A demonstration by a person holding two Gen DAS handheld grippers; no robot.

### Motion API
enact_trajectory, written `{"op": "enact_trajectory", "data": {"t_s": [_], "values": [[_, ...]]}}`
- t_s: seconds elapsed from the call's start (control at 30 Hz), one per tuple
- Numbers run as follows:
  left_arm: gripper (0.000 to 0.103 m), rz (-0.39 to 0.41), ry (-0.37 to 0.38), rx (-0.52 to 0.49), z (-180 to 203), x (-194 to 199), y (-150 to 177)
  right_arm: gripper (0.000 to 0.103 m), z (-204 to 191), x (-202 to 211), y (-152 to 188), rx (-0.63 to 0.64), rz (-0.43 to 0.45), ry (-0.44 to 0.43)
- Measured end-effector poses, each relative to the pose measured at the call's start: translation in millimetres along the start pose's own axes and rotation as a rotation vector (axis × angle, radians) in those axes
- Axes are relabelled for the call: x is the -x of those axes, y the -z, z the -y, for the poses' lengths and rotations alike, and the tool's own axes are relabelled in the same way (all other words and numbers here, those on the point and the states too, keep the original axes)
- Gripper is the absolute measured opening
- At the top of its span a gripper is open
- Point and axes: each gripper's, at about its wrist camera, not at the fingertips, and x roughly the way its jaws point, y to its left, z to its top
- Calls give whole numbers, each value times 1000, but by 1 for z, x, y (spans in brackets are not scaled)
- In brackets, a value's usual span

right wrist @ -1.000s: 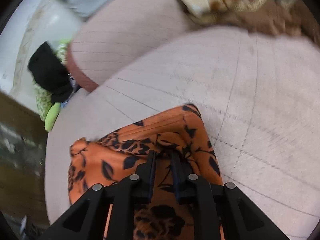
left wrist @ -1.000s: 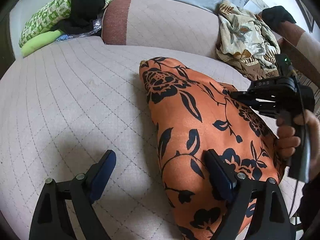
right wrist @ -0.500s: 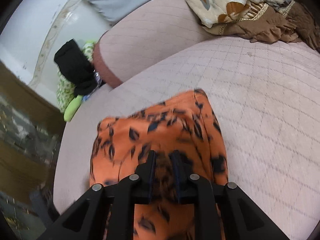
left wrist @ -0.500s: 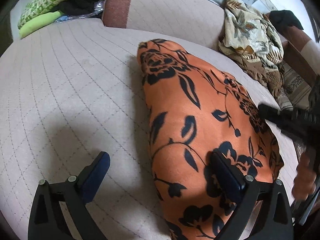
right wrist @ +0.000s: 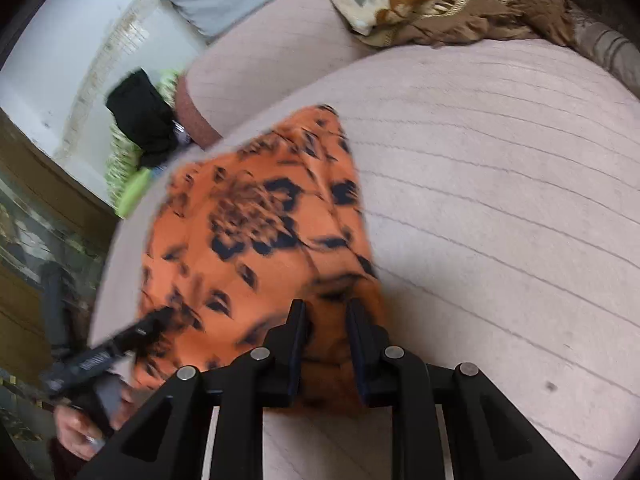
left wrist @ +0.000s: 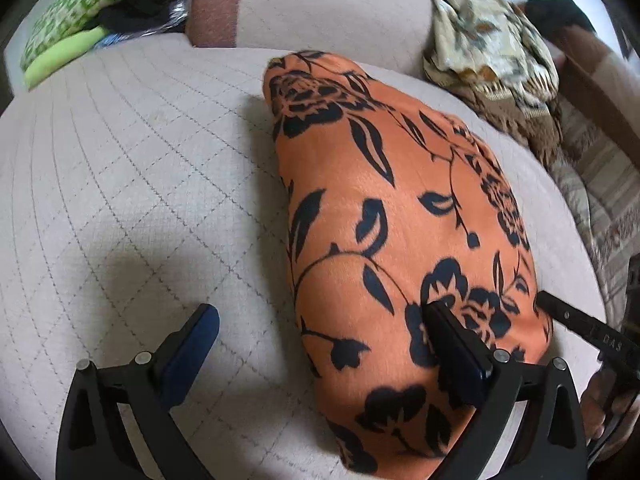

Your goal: Fold small clothes

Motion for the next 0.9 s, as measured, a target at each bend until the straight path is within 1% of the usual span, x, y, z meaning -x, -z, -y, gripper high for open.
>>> {"op": "enact_trajectory", "data": {"t_s": [0.1,0.17,0.2,0.23,0.3,0.37,0.43,0.47,0.5,0.57,0.63,0.73,0.83,0.9], "values": [[102,-30,2,-55,2,4,4,26,-7,9,0,6,-3,17],[102,-38,15,-77,1,7,3,28,-21,21,-2,59,29,23],[102,-44,30,-92,-2,9,2,28,-26,26,-2,75,47,12],[102,-47,43,-102,-4,12,1,28,-34,29,-3,92,58,-27],[102,-45,68,-117,-11,18,-2,28,-49,29,1,114,48,-107],[102,-20,74,-131,-19,28,-5,28,-65,24,8,141,37,-150],[102,18,42,-125,-29,38,-7,28,-78,14,15,163,21,-196],[102,28,27,-118,-36,41,-7,28,-83,8,21,171,10,-199],[102,26,8,-101,-42,41,-7,28,-86,-1,26,173,-12,-190],[102,3,-5,-79,-49,36,-6,29,-81,-26,38,161,-77,-161],[102,-19,-19,-83,-51,32,-5,27,-79,-23,41,150,-46,-179],[102,4,-43,-101,-50,37,-7,28,-82,-13,35,143,-62,-182],[102,26,-76,-50,-58,39,-12,28,-99,-3,32,180,-34,-257],[102,40,-86,14,-73,43,-15,28,-116,-1,35,220,-22,-295]]}}
